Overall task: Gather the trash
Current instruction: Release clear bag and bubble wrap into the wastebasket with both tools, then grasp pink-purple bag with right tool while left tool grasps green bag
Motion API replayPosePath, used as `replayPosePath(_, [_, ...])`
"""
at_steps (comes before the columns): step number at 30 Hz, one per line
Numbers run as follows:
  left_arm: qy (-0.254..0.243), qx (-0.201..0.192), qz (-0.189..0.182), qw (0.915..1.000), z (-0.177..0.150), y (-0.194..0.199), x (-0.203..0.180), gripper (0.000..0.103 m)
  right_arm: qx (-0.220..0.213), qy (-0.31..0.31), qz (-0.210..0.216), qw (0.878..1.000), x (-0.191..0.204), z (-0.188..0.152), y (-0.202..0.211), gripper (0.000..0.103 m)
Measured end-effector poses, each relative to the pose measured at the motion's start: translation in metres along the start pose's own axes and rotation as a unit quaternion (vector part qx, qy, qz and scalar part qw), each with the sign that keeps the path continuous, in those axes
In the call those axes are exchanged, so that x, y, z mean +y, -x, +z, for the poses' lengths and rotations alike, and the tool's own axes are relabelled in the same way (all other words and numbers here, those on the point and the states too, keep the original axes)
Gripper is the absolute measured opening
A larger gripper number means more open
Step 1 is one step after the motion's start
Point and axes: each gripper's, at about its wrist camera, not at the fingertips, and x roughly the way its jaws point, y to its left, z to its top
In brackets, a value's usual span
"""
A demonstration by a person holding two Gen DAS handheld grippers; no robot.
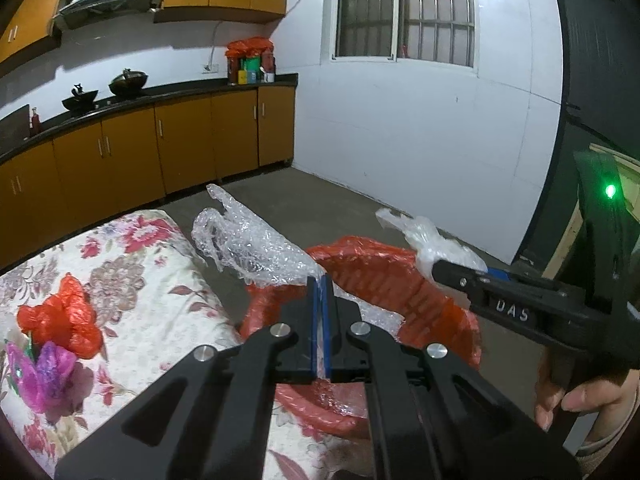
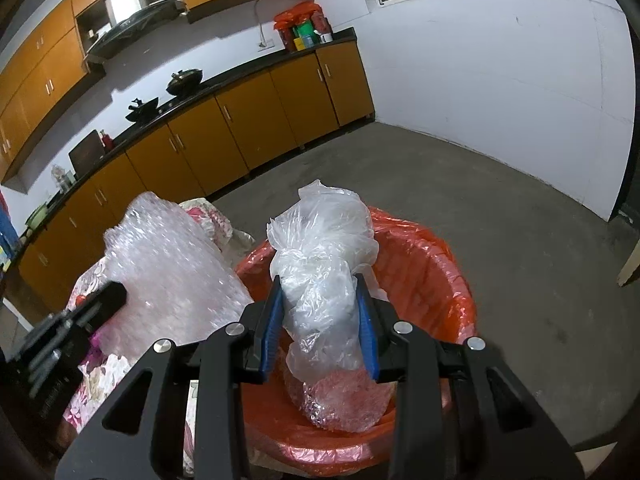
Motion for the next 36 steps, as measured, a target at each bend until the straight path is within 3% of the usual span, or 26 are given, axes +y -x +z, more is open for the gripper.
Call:
replayPosePath(2, [0.004, 0.010, -0.003, 0.9999, -0.003, -0.006, 0.000, 0.010, 0.000, -0.003, 0.001, 1.000, 0.000, 0.000, -0.001, 0.043])
replayPosePath(5, [0.010, 0.018, 0.004, 0.9998, -0.008, -0.011, 0.003, 0.041, -0.004, -0.004, -0.002, 1.000, 0.001, -0.002, 0.001, 0.057])
replayPosePath(10, [0.033, 0.030, 0.027, 0.9986, -0.017, -0.006, 0.025, 0.047, -0.001, -0.005, -0.010, 1.000, -0.001, -0.005, 0.002, 0.058])
replayPosePath(15, [0.041, 0.017, 0.096, 0.9944, -0.029, 0.018, 0.054, 0.072, -0.006, 0.026, -0.014, 1.000, 0.019, -0.007, 0.002, 0.058])
replayPosePath(20, [0.048, 0.019, 0.166, 0.9847, -0.048, 0.045, 0.090, 0.079, 0.001, 0.050, 0.011, 0.999, 0.047, -0.011, -0.005, 0.058])
replayPosePath(26, [0.076, 0.023, 0.240, 0.9674, -0.074, 0.082, 0.142, 0.080, 0.018, 0.082, 0.055, 0.995, 0.099, -0.023, -0.018, 0.058])
replayPosePath(36, [0.159, 0.010, 0.340, 0.9268, -0.110, 0.144, 0.224, 0.080, 0.048, 0.157, 0.151, 0.975, 0.226, -0.051, -0.041, 0.058])
